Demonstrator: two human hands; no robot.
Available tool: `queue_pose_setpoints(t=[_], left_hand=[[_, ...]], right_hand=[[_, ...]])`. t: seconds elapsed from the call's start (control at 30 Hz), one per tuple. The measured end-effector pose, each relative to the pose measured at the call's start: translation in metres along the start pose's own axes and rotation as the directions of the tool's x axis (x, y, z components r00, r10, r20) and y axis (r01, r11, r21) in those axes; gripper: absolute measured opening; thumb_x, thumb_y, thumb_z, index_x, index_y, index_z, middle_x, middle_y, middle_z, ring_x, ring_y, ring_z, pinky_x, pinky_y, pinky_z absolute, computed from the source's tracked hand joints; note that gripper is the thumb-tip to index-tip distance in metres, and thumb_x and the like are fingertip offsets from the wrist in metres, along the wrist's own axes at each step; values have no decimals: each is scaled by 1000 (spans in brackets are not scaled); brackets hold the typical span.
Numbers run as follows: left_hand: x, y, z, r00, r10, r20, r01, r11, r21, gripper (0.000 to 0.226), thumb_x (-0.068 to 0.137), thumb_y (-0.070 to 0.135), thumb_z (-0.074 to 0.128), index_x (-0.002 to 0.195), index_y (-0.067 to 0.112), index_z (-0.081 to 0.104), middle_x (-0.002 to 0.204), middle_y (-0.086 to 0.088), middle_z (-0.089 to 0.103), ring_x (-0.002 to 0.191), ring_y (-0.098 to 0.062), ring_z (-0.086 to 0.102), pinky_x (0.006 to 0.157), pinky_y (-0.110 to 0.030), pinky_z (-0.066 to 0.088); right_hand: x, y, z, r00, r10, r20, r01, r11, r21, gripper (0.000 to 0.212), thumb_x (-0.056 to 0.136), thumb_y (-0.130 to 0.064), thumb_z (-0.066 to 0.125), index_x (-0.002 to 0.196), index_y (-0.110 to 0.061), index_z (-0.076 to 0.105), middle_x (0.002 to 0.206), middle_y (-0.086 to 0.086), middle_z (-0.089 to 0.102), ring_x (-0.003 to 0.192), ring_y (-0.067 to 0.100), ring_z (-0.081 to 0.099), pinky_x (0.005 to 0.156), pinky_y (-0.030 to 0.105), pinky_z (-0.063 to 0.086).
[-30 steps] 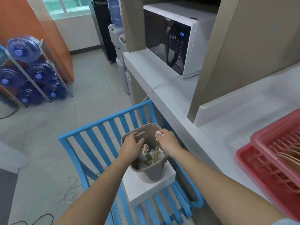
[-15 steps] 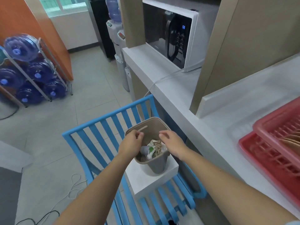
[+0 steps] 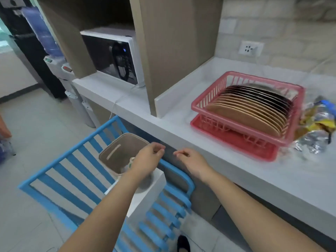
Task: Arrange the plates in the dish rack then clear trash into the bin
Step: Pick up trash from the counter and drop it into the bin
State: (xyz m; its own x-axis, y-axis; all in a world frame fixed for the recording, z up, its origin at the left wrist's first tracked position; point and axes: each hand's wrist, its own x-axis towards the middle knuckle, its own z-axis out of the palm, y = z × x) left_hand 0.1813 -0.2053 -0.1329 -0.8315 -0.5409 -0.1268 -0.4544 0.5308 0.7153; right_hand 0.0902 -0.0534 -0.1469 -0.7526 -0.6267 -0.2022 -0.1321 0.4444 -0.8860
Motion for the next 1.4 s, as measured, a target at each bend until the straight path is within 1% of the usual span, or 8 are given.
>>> queue_pose_setpoints(t=[0.2, 0.4, 0.6, 0.77, 0.87, 1.13, 1.23, 1.4], left_hand=[[-45, 69, 61, 978, 167, 126, -167, 986, -9, 21, 98, 35, 52, 116, 30, 63, 110, 16, 62, 102, -4, 58, 91, -30, 48], [-71, 135, 122, 932, 282, 229, -285, 958, -20, 17, 97, 37, 51, 111, 35, 62, 104, 22, 60, 91, 5, 57, 77, -26, 48], [-82, 192, 187, 891, 379, 252, -382, 923, -38, 16, 96, 33, 54, 109, 33, 64, 101, 20, 62, 88, 0, 59, 78, -27, 50], [-79, 230, 246, 846, 475, 244, -489, 872, -1, 29, 98, 17, 48, 121, 27, 62, 124, 7, 59, 114, -9, 55, 97, -24, 43], [-73, 247, 274, 819, 520, 242, -555, 825, 106, 39, 99, 11, 45, 136, 20, 52, 137, 0, 48, 131, -15, 41, 106, -29, 37], [-46, 267, 323, 799, 521, 300, -601, 699, 388, 62, 95, 0, 43, 153, 12, 25, 163, -8, 13, 150, -27, 7, 120, -39, 22], [-37, 268, 333, 825, 461, 326, -564, 650, 509, 64, 97, 4, 42, 155, 13, 16, 164, -7, 6, 149, -27, 8, 120, -35, 17], [-29, 261, 342, 835, 508, 212, -533, 649, 543, 50, 102, 17, 39, 151, 13, 27, 144, -7, 39, 130, -26, 33, 106, -29, 27]], right_hand=[[-82, 45, -59, 979, 50, -196, -30, 994, 103, 18, 98, -21, 51, 99, -28, 68, 105, -13, 64, 100, 9, 57, 84, 23, 42], [-142, 74, -129, 902, 110, -417, -38, 984, 176, 19, 94, -18, 53, 96, -27, 70, 99, -13, 64, 82, 9, 57, 67, 19, 43], [-163, 103, -202, 844, 133, -519, -58, 986, 159, 21, 93, -13, 52, 97, -23, 70, 103, -10, 65, 96, 10, 59, 77, 22, 42], [-163, 134, -261, 823, 96, -560, -104, 994, 18, 26, 91, -7, 51, 100, -20, 71, 101, -6, 64, 85, 8, 59, 67, 15, 43], [-153, 156, -287, 804, 28, -594, -160, 972, -171, 31, 86, -4, 54, 109, -18, 70, 107, 1, 62, 107, 20, 55, 86, 27, 47], [-126, 196, -319, 940, -101, -327, -117, 802, -585, 59, 92, -30, 56, 147, -26, 36, 148, -7, 39, 122, 25, 38, 97, 39, 39], [-120, 209, -323, 936, -193, -295, -84, 690, -719, 43, 94, -40, 54, 136, -31, 51, 135, -8, 51, 114, 25, 43, 89, 38, 38], [-116, 227, -327, 853, -345, -393, -95, 637, -765, 18, 79, -25, 73, 91, -13, 66, 96, 6, 62, 83, 31, 56, 65, 37, 43]])
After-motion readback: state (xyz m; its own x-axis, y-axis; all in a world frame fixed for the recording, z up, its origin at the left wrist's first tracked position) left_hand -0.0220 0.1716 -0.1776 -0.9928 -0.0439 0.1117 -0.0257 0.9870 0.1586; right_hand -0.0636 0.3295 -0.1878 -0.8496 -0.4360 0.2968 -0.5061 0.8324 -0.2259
